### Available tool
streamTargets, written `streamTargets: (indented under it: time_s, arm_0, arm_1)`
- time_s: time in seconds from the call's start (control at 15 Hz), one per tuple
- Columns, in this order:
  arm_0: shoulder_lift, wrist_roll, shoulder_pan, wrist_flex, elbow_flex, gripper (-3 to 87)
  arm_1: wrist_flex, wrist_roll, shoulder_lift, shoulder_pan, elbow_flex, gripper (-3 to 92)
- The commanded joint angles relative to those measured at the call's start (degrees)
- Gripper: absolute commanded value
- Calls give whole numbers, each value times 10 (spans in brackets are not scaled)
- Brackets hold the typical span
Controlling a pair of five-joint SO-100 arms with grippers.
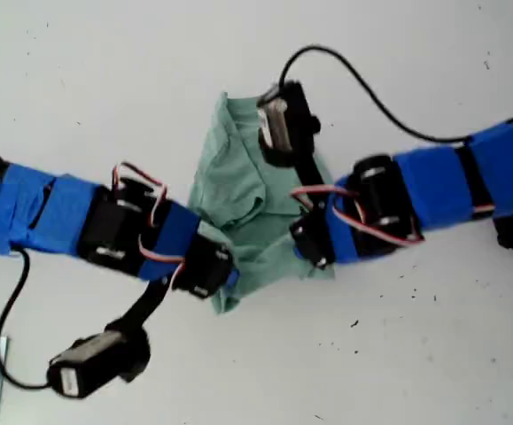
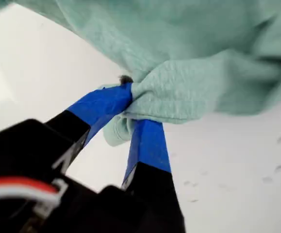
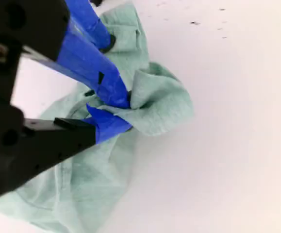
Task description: Fold t shirt
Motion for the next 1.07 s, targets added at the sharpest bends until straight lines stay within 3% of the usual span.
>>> streamTargets:
  time_s: [0.0,0.13,0.27,0.33,0.4,0.47,0.6,0.73,0.8,1.0]
  arm_0:
    - [51,80,-129,7,-5,-1]
    - [47,134,-231,12,-2,-1]
    - [47,152,-276,16,0,0]
    - [55,156,-287,21,-2,55]
    - [85,160,-307,26,0,182]
    - [132,158,-340,29,5,291]
    - [235,140,-443,7,48,324]
    - [301,143,-520,-25,130,307]
    - [337,143,-535,-48,198,307]
    - [542,139,-526,-207,513,284]
  arm_1:
    - [-34,-105,75,151,44,25]
    - [-77,-163,72,237,63,25]
    - [-112,-176,70,276,79,56]
    - [-127,-165,71,287,76,196]
    - [-142,-190,72,300,52,410]
    - [-182,-195,101,327,47,373]
    - [-424,-145,223,419,208,318]
    - [-557,-62,322,495,371,317]
    - [-550,-67,372,504,419,317]
    - [-466,-101,586,483,612,304]
